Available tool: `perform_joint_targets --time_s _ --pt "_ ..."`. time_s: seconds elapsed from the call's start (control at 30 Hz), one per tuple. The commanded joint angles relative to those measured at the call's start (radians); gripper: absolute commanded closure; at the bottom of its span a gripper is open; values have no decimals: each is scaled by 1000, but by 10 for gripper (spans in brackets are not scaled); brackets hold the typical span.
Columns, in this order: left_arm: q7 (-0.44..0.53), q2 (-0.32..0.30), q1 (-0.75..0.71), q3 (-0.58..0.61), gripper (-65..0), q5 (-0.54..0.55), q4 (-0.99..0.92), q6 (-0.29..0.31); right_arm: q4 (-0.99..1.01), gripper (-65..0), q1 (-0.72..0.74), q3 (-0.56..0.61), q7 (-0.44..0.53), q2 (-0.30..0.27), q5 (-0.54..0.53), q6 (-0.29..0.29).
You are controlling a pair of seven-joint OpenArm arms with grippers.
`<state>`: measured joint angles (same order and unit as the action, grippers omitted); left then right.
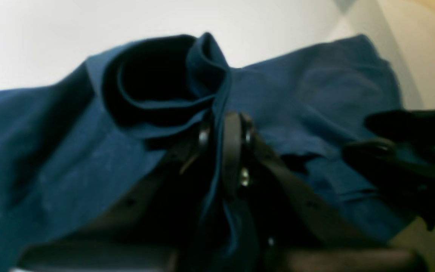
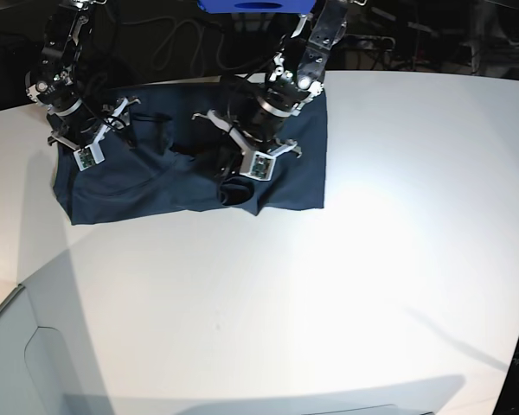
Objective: Fold the T-shirt properly
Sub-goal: 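Carry the strip end with the left gripper toward the right gripper, then lower the folded end onto the strip and open the left gripper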
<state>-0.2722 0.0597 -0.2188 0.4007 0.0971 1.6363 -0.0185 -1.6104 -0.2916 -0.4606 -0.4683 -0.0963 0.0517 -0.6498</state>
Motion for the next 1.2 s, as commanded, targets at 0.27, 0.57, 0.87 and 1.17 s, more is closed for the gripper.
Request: perform_joint_targets --time_s 0.27,0.57,0.87,1.17 --pt "27 25 32 24 0 8 -26 7 -15 -404 4 -4 19 -10 -14 -15" --pt "24 47 31 25 -83 8 -38 7 -15 -404 4 -4 19 -10 -14 -15" --pt "26 38 5 31 -261 10 57 7 -15 -404 4 -4 19 -10 -13 -15" --pt "26 -87 -74 25 -261 10 144 9 -21 -404 5 -4 19 -10 -13 -15"
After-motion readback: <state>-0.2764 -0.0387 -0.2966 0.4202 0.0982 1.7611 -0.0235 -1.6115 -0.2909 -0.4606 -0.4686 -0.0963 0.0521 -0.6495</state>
